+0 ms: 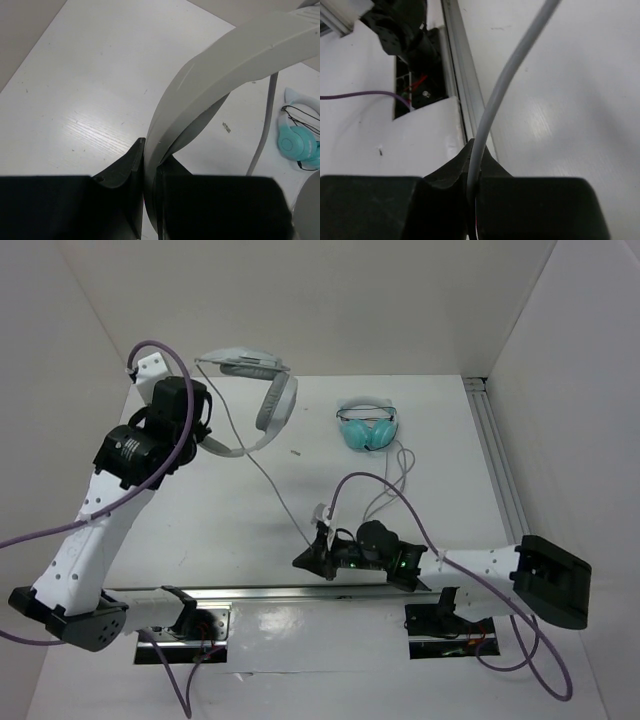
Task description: Wrap the headphones
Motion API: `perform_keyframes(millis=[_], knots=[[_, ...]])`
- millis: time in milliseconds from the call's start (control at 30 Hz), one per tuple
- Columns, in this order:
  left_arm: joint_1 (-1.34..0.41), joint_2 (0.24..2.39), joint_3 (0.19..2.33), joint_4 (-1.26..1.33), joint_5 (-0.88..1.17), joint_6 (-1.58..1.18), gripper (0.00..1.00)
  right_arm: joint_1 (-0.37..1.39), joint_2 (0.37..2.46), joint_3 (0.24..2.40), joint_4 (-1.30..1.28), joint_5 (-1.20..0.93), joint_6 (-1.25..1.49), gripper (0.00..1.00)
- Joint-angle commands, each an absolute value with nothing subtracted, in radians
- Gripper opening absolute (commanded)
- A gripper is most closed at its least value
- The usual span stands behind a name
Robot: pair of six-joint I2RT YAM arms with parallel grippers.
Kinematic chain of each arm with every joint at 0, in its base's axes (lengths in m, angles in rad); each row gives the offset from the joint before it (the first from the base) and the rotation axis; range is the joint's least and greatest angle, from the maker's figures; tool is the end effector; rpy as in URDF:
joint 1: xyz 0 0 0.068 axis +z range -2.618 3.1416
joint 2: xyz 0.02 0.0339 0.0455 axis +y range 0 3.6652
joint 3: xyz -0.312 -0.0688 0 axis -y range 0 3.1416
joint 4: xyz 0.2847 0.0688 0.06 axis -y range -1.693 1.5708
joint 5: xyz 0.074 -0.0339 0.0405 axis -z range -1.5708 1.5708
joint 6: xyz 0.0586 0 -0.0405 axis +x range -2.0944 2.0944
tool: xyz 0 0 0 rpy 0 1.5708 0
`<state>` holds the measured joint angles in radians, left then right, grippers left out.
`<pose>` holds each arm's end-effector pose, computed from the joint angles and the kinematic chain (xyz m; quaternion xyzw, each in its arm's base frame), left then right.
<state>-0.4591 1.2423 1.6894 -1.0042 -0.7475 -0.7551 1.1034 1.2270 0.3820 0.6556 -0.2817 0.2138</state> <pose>0.2412 -0.0748 0.5242 -0.2953 0.7789 0.0044 0.5533 0.1101 0.2543 0.2096 -0.4091 0.6504 0.4716 0.4326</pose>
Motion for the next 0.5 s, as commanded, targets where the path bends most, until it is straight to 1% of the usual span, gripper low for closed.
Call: perform_keyframes(millis=[0, 67, 133, 167, 200, 267, 300, 400, 467], knots=[[-0.422, 1.244, 1.683, -0.882, -0.787, -0.781, 0.00, 1.192, 1.129, 0.402, 0.551, -0.140, 0.187, 0.06], [-0.410, 1.244, 1.657, -0.882, -0.817, -0.781, 0.00, 1.271, 1.091, 0.431, 0.458, -0.063, 0.175, 0.06], [-0.410, 1.255, 1.629, -0.871, -0.853, -0.772, 0.00, 1.339, 1.077, 0.485, 0.392, 0.013, 0.144, 0.03], [-0.410, 1.272, 1.615, -0.871, -0.867, -0.758, 0.00, 1.404, 1.066, 0.504, 0.323, 0.099, 0.135, 0.02], [-0.410, 1.281, 1.615, -0.871, -0.879, -0.743, 0.00, 1.432, 1.066, 0.549, 0.292, 0.139, 0.135, 0.00], [-0.431, 1.305, 1.600, -0.883, -0.914, -0.717, 0.00, 1.497, 1.066, 0.596, 0.202, 0.236, 0.101, 0.00], [-0.431, 1.340, 1.600, -0.884, -0.914, -0.700, 0.00, 1.514, 1.066, 0.653, 0.169, 0.265, 0.092, 0.00], [-0.482, 1.408, 1.627, -0.978, -0.950, -0.690, 0.00, 1.572, 1.066, 0.744, 0.045, 0.378, 0.042, 0.00], [-0.492, 1.466, 1.637, -1.058, -0.950, -0.735, 0.00, 1.594, 1.077, 0.836, -0.021, 0.431, -0.001, 0.00]])
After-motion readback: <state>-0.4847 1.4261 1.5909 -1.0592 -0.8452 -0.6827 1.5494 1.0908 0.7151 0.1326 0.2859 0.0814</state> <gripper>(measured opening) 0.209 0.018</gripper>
